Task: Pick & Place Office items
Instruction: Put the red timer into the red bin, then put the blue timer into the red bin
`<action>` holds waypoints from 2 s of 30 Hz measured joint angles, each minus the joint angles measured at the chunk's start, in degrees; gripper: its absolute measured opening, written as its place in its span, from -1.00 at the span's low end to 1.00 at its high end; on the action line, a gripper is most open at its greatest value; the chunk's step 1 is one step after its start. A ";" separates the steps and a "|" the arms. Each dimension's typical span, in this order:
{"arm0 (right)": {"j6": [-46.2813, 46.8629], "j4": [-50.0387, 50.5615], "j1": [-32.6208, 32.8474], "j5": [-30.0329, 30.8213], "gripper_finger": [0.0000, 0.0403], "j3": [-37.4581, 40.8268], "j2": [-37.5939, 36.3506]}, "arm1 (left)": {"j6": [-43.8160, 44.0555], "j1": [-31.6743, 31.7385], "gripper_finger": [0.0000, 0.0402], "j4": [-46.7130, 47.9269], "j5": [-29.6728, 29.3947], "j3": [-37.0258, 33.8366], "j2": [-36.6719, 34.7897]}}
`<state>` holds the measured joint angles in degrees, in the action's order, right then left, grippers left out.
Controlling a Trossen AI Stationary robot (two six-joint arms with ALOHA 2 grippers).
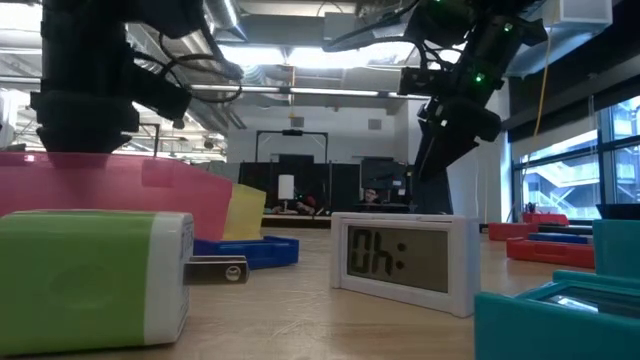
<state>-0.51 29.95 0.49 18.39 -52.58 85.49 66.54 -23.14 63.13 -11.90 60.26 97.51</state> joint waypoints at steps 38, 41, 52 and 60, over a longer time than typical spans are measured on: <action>-0.02 -1.24 -0.02 0.02 0.30 0.00 0.00 | -27.30 -3.05 0.17 -44.66 -7.04 6.74 -4.93; -0.02 -1.41 -0.02 0.02 0.30 0.00 0.00 | -27.34 -3.56 0.23 -44.63 -7.41 6.74 -2.90; -0.03 -1.67 0.00 0.02 0.30 0.00 0.00 | -22.05 -2.33 0.40 -45.43 -6.73 6.74 1.81; -0.02 -1.89 0.00 0.04 0.30 0.00 0.00 | -16.19 2.12 0.40 -45.29 1.33 6.74 5.20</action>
<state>-0.54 28.06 0.49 18.44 -52.58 85.49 50.35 -21.03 17.85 -10.57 67.00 102.70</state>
